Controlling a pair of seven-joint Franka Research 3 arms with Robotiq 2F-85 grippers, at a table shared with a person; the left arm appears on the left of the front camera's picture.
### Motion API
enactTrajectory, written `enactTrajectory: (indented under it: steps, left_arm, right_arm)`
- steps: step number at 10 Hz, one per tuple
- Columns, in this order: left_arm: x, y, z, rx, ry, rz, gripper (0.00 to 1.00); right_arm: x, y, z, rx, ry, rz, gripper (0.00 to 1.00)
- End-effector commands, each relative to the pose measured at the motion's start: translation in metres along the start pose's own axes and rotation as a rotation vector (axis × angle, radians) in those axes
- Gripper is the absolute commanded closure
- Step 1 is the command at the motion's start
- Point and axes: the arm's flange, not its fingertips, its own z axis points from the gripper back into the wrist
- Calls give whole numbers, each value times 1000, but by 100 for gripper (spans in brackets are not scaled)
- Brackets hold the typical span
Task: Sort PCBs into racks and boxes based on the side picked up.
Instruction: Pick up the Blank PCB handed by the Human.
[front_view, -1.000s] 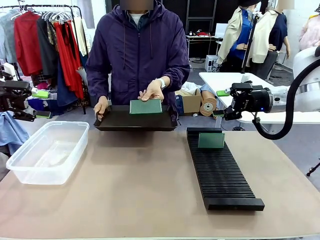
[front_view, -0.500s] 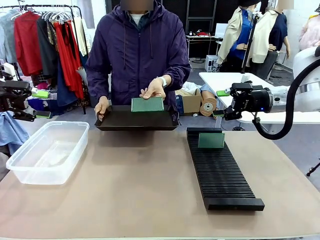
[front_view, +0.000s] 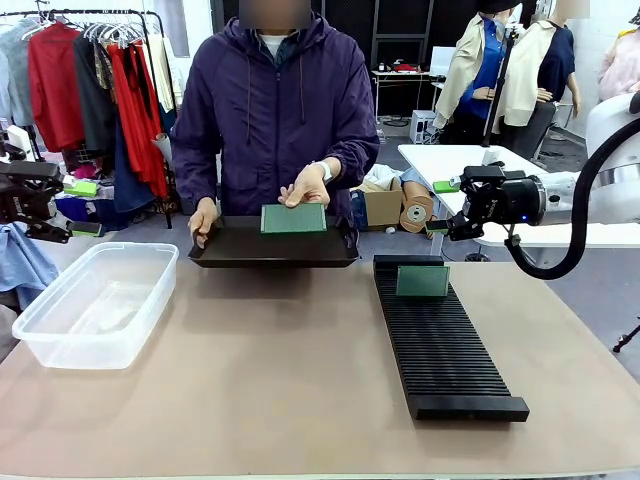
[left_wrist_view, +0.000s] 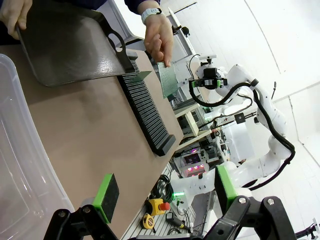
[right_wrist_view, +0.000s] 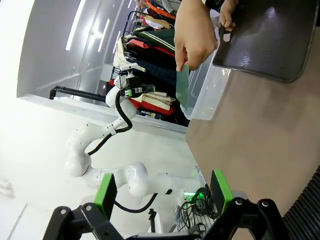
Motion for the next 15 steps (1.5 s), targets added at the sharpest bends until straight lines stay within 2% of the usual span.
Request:
enactTrajectory:
  steps: [1,10,15]
  left_arm:
    - [0,-1,1,-1,-1,7,0]
    - [0,-1,1,-1,-1,7,0]
    - [0,-1,1,-1,-1,7,0]
  right_arm:
    - [0,2,0,-4,-1,3,0]
    - [0,0,0,0,0,0,0]
    - [22,-7,-1,4,21,-4,0]
